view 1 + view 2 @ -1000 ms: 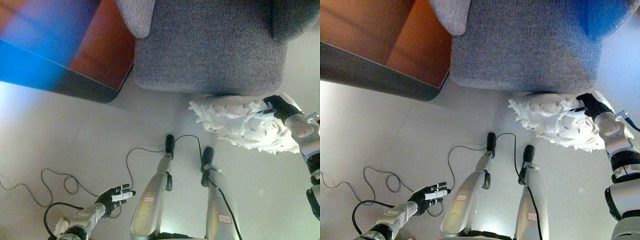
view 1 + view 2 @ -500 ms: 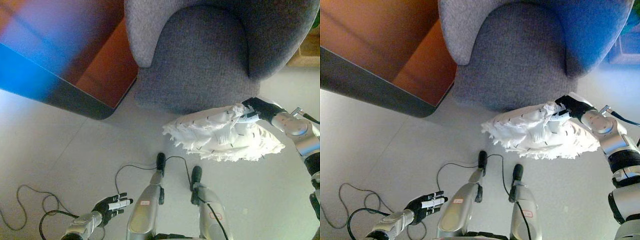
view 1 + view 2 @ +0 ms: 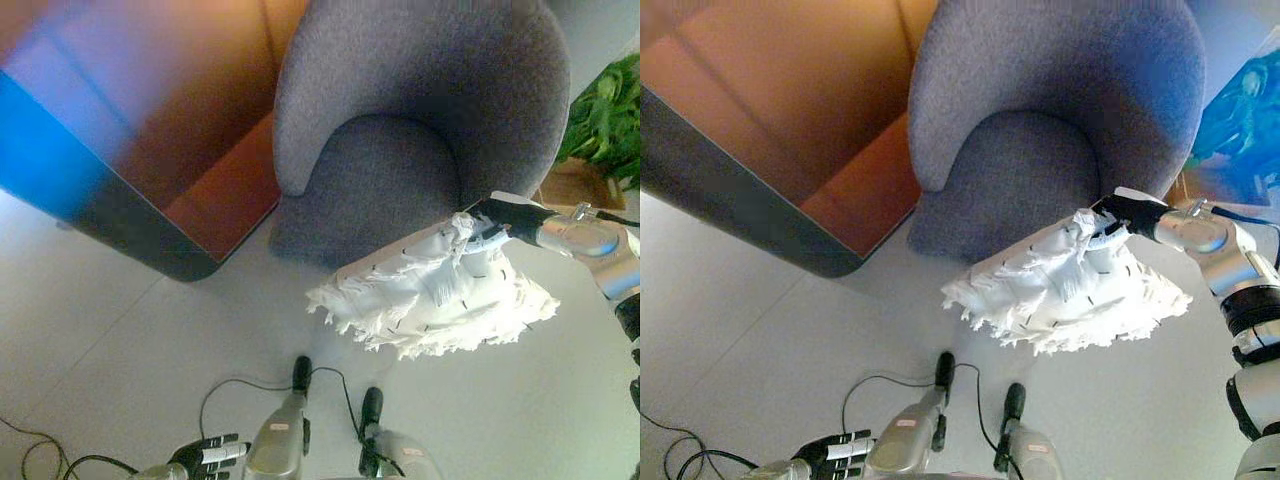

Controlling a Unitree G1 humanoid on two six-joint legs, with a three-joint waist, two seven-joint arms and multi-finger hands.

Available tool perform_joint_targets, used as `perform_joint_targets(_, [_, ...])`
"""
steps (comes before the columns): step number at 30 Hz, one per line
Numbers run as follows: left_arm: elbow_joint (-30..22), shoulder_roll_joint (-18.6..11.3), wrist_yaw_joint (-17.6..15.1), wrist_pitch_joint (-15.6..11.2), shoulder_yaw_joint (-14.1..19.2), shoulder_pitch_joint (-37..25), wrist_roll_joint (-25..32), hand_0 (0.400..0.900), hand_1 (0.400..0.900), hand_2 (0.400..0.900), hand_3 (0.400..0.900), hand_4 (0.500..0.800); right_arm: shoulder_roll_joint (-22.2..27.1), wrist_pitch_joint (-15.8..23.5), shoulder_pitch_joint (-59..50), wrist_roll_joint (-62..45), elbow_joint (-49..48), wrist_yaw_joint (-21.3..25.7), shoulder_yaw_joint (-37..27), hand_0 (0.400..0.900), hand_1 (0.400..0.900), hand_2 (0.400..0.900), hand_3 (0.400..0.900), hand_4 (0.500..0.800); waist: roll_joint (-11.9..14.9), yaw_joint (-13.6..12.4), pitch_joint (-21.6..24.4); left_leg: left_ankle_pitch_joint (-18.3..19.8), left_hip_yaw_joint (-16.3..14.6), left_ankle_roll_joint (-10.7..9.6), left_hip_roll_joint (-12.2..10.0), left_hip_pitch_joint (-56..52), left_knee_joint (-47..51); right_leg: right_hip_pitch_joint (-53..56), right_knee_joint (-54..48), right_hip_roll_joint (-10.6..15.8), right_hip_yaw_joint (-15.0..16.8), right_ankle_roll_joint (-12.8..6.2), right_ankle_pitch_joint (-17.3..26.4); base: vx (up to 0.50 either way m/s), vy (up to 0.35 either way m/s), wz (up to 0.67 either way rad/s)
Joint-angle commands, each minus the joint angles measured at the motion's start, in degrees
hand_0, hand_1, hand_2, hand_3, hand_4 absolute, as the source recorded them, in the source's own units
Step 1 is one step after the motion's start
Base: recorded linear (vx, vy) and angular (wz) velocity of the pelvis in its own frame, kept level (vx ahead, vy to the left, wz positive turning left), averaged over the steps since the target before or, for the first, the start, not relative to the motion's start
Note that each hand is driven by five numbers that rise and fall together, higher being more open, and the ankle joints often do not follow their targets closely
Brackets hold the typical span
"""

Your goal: Pick up the pillow and put it on the sofa.

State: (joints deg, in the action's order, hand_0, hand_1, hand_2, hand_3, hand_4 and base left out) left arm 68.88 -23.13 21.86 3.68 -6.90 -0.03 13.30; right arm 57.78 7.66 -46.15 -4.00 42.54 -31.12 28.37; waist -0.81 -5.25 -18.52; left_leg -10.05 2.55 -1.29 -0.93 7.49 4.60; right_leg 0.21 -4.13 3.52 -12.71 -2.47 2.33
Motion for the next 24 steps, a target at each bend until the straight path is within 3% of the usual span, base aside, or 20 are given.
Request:
perform_joint_targets(1, [4.59,-3.36,-0.34,1.25,-1.18,4.91,-3.08,0.900,0.900,0.900,0.900,0.800,4.32,1.43,-16.94,-9.70,0.37,-0.28,1.95,0.400,0.400,0.400,0.400,0.500,5.36,-3.49,8.48,7.61,-4.06,-2.33,-0.32,-5.34,0.40,-0.50,-0.87,3.10,-0.50,-4.20,2.74,0.11,0.039,0.08])
perform_joint_targets(9, [6.17,-3.62,-1.22,2.17,-1.28,5.76,-5.13,0.900,0.900,0.900,0.900,0.800,2.07,-3.37,-26.28,-11.21,9.57,-0.79,5.64,0.400,0.400,0.400,0.400,0.500,7.13,-6.02,9.53,8.13,-2.80,-2.13,-0.40,-6.67,0.40,1.39,-0.87,3.25,-1.44,-4.49,2.64,0.10,0.019,0.13])
perform_joint_targets(18, [7.27,-4.83,-1.63,2.46,-1.54,5.83,-4.81,0.900,0.900,0.900,0.900,0.800,-0.12,-9.42,-35.17,-11.94,15.70,9.07,9.04,0.400,0.400,0.400,0.400,0.500,8.41,-8.05,8.40,8.43,-1.49,-1.73,-0.48,-7.00,0.40,2.00,-0.87,3.45,-1.90,-4.89,3.10,0.07,0.008,0.09])
perform_joint_targets(24, [6.89,-4.94,-1.75,2.36,-1.34,6.36,-2.62,0.900,0.900,0.900,0.900,0.800,0.59,-14.29,-39.28,-13.27,17.85,13.17,11.37,0.400,0.400,0.400,0.400,0.500,8.65,-8.78,7.71,8.31,-0.79,-1.60,-0.55,-6.19,0.40,1.53,-0.87,3.56,-2.09,-4.97,3.20,0.02,0.011,0.06])
